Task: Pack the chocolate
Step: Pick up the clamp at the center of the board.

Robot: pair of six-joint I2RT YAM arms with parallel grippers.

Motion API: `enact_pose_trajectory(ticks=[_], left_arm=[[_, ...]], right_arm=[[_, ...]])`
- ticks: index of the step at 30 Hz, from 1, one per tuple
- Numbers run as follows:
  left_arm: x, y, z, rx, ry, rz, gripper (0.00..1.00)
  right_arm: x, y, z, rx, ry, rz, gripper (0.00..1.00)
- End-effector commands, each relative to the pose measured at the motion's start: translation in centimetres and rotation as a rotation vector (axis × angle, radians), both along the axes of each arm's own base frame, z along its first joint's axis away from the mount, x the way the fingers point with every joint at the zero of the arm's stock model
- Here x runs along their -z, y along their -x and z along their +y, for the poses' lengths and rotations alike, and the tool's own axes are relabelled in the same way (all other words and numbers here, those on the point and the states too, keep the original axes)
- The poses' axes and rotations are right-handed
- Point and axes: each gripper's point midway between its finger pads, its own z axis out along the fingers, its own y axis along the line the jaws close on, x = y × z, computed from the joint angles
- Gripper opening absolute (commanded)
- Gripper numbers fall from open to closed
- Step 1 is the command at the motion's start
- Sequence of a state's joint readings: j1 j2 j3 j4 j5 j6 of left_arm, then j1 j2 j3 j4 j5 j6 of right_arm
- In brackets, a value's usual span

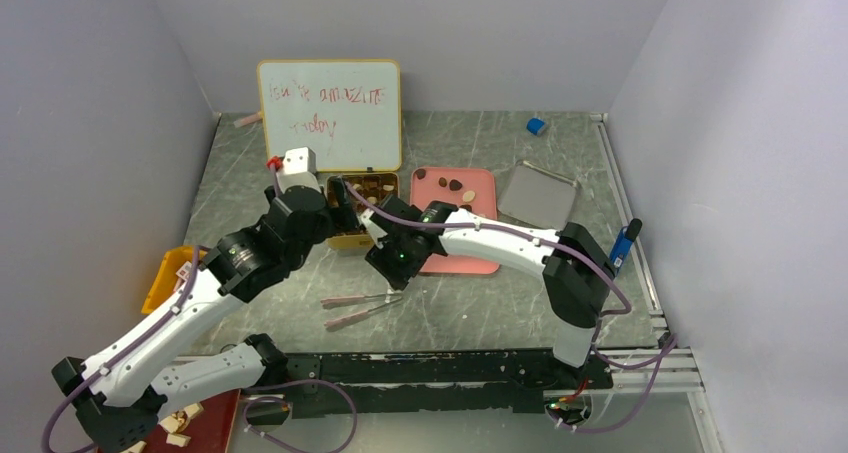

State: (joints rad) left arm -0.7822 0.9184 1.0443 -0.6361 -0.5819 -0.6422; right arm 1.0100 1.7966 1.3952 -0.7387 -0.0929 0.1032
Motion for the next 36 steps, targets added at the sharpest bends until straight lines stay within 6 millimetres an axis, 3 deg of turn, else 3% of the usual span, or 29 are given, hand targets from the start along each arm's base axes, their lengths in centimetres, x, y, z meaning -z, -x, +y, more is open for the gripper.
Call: enact_pose_trajectory(ticks=[1,10,24,36], left_arm=[[-4.2,-0.1,1.1,-0.032,0.03,-0.083,0.92],[-7.6,0.5,1.6,-0.03,0.071,-0.122,0.92],[-12.5,1.7,1.5,0.012,0.154,-0.158,0.92],[-14.3,2.8,2.8,0.006,0.173,-0.192,0.92]], right_arm=[[-1.0,1.9,1.9,-0.244,-0.075,-0.022,0.59],[-0.3,2.0,4.0,-0.328,-0.118,-0.07,0.62],[3.8,4.2,5.7,-0.454,-0.025,-0.105,0.63],[6.7,6.2,5.7,-0.518,0.045,-0.116,0.63]])
